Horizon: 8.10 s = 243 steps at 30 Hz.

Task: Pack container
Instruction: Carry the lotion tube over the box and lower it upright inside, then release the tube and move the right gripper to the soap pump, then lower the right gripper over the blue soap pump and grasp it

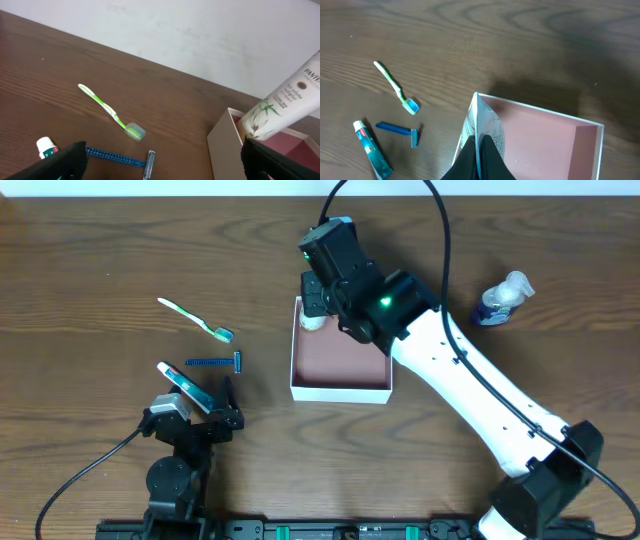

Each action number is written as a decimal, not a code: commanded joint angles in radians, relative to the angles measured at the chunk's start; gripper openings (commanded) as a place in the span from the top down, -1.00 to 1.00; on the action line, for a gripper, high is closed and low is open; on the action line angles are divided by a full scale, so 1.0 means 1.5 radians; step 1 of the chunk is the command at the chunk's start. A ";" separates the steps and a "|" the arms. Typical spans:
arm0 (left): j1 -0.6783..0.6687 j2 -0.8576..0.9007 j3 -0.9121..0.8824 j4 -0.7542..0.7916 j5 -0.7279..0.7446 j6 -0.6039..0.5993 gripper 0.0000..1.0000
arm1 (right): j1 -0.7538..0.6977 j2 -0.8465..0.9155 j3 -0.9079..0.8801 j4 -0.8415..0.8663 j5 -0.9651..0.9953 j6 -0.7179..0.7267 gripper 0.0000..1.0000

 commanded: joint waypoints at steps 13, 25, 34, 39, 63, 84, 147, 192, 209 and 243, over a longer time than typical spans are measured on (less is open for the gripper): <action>0.004 0.000 -0.014 -0.025 -0.007 0.012 -0.96 | 0.005 0.062 0.012 0.030 0.027 0.015 0.97; 0.004 0.000 -0.014 -0.025 -0.007 0.012 -0.96 | 0.004 0.090 0.012 0.050 0.042 0.015 0.92; 0.004 0.000 -0.014 -0.025 -0.007 0.012 -0.96 | 0.005 0.090 0.012 0.065 0.038 0.016 0.07; 0.004 0.000 -0.014 -0.025 -0.007 0.012 -0.96 | 0.005 0.090 0.012 0.065 0.034 0.016 0.07; 0.004 0.000 -0.014 -0.025 -0.007 0.012 -0.96 | 0.005 0.090 0.012 0.036 -0.044 0.175 0.67; 0.004 0.000 -0.014 -0.025 -0.007 0.012 -0.96 | 0.000 0.084 0.037 0.041 -0.049 0.082 -0.99; 0.004 0.000 -0.014 -0.025 -0.007 0.012 -0.96 | -0.591 -0.071 -0.287 0.136 -0.244 -0.418 -0.82; 0.004 0.000 -0.014 -0.025 -0.007 0.012 -0.96 | -0.590 -0.071 -0.380 0.355 -0.243 -0.389 -0.26; 0.004 0.000 -0.014 -0.025 -0.007 0.012 -0.96 | -0.567 -0.069 -0.380 0.382 -0.249 -0.387 -0.28; 0.004 0.000 -0.014 -0.025 -0.007 0.012 -0.96 | -0.561 -0.012 -0.362 0.408 -0.248 -0.364 -0.05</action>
